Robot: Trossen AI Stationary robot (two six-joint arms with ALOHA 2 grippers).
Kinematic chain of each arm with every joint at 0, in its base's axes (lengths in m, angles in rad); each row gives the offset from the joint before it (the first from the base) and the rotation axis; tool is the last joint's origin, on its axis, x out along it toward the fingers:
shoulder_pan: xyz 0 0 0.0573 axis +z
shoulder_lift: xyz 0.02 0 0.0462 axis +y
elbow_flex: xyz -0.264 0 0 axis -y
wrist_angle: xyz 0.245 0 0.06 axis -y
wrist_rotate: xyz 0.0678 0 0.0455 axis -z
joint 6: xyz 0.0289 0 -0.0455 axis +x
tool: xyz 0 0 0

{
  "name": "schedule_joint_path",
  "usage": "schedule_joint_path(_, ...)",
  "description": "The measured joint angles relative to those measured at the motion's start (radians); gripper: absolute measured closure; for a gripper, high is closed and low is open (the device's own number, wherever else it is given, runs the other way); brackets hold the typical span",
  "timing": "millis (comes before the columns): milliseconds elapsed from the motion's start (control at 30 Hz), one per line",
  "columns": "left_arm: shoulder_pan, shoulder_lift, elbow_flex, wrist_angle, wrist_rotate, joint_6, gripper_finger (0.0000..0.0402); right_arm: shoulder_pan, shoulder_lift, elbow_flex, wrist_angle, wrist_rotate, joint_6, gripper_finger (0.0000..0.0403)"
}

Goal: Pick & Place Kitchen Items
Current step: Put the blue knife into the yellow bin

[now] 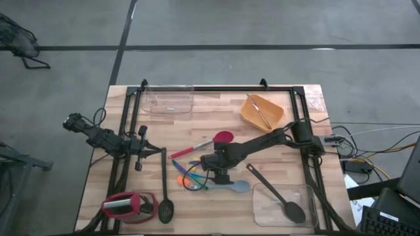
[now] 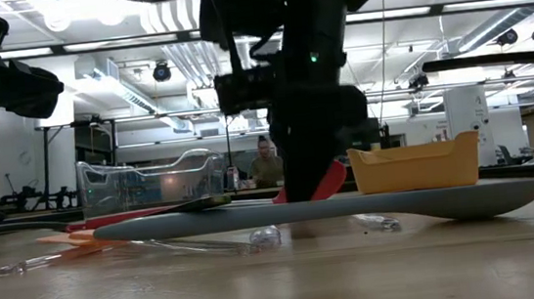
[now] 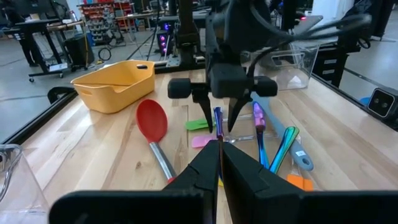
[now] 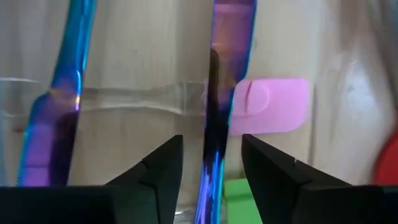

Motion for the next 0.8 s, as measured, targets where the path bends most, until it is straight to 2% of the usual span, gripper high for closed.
schedule_joint_path(300,0.000,0.000,0.000,0.000,0.000,0.000,0.0378,0.000,0.007,-0.004,-0.002,0.000,0.007,0.0281)
schedule_joint_path(633,0.000,0.000,0.000,0.000,0.000,0.000,0.0378,-0.006,0.011,-0.006,0.001,0.007,-0.012,0.0361)
schedule_joint_path(800,0.000,0.000,0.000,0.000,0.000,0.000,0.0378,-0.005,0.011,-0.007,0.001,0.008,-0.012,0.0364)
